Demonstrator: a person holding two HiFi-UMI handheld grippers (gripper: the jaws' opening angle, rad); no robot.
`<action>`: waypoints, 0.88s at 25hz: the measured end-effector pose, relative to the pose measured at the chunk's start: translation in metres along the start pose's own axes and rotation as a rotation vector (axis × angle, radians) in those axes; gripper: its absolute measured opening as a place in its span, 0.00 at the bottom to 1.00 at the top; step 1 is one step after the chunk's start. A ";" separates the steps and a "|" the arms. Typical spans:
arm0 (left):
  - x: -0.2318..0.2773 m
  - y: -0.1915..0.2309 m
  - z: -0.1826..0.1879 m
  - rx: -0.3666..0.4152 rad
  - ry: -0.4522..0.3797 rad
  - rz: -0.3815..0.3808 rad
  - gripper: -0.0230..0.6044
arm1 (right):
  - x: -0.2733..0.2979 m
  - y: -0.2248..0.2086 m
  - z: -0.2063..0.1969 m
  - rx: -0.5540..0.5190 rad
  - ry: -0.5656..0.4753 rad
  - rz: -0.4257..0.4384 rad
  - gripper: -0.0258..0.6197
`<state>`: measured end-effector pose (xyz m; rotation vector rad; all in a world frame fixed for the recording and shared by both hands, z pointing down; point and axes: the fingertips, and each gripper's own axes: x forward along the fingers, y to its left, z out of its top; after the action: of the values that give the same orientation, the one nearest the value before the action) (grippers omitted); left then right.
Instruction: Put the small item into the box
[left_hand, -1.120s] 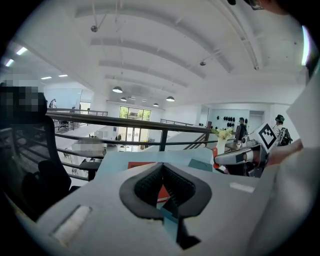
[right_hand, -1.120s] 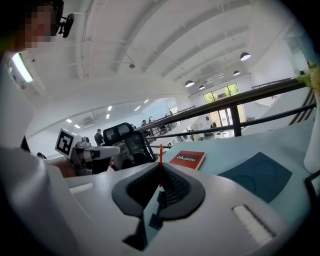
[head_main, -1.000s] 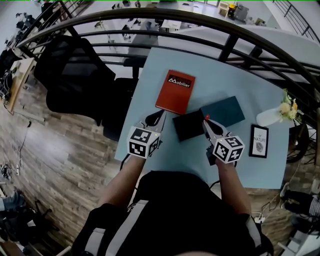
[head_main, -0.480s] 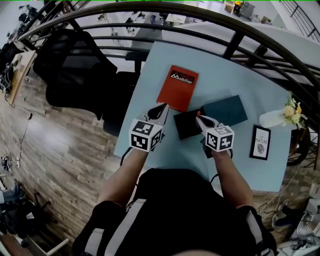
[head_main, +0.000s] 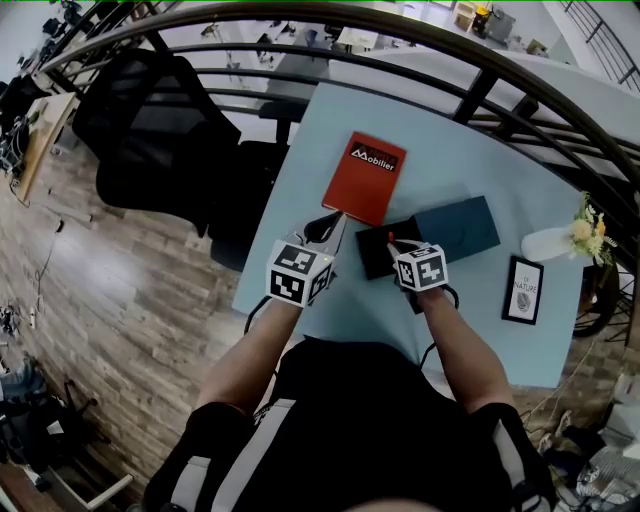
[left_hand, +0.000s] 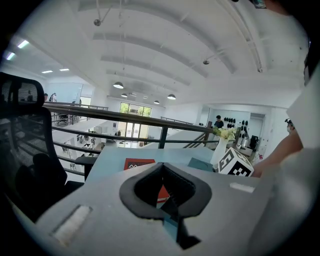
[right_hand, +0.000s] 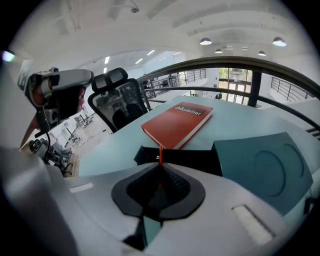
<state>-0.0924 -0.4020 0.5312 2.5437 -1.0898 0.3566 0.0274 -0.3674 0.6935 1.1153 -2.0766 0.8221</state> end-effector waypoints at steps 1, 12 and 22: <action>-0.002 0.000 0.000 -0.002 -0.001 -0.001 0.04 | 0.003 0.001 -0.003 -0.008 0.020 0.001 0.06; -0.016 0.011 -0.017 -0.032 -0.003 0.023 0.04 | 0.016 -0.005 -0.022 -0.009 0.163 -0.006 0.06; -0.020 0.014 -0.034 -0.068 0.011 0.026 0.04 | 0.032 -0.007 -0.042 -0.086 0.348 -0.036 0.06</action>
<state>-0.1190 -0.3838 0.5576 2.4673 -1.1133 0.3342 0.0293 -0.3537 0.7444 0.8898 -1.7800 0.8350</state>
